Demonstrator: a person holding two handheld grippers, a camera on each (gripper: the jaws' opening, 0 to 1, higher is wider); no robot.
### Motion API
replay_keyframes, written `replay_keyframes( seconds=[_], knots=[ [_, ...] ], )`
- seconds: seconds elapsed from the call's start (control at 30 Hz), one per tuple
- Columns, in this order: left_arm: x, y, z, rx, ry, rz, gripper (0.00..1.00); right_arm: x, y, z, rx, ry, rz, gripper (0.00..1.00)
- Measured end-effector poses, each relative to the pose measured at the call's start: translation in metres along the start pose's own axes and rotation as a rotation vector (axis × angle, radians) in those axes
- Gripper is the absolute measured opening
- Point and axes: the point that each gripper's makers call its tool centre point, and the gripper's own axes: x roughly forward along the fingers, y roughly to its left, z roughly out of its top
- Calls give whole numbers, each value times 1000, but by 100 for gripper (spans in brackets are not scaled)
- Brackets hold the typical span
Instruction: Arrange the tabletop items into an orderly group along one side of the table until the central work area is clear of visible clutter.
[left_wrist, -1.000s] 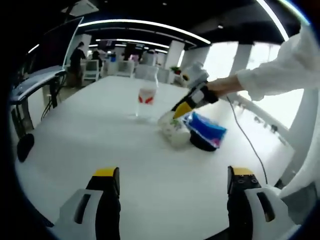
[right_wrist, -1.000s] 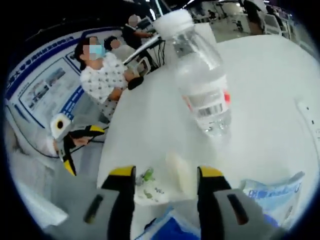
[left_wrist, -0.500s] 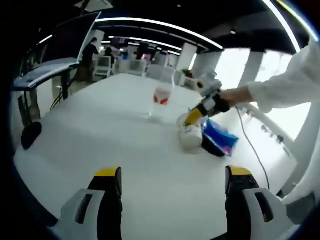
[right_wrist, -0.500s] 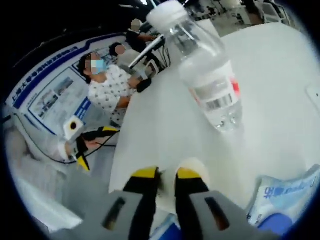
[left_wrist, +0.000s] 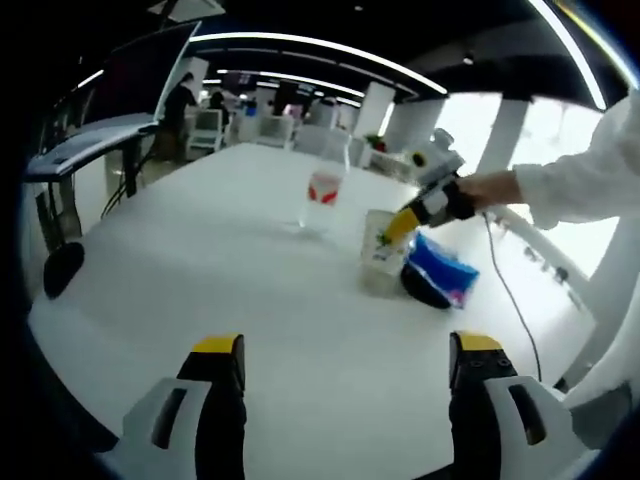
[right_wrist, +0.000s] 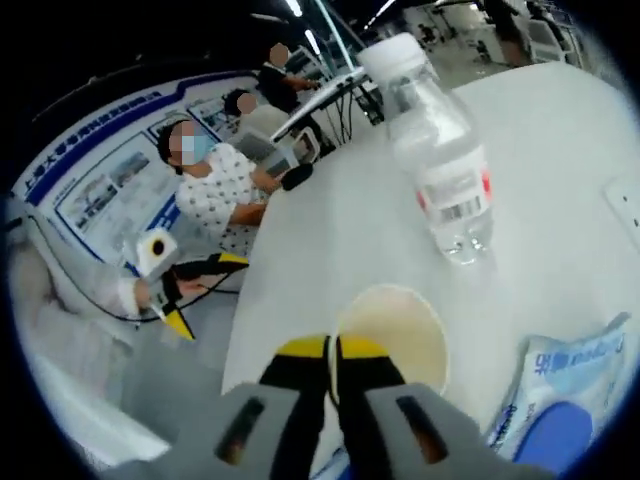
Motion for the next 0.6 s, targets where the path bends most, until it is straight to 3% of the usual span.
replay_keyframes(
  seconds=[0.3, 0.47, 0.57, 0.6],
  knots=[
    [1, -15, 4, 55, -15, -39, 85, -16, 4, 37, -91, -90, -81, 0],
    [2, -20, 2, 81, -3, -54, 86, -20, 1, 45, -136, -87, -125, 0],
    [1, -19, 3, 84, -5, -54, 85, -24, -14, 47, -195, -62, -214, 0],
    [1, -19, 3, 86, -4, -50, 85, -23, -12, 47, -189, -61, -200, 0]
  ],
)
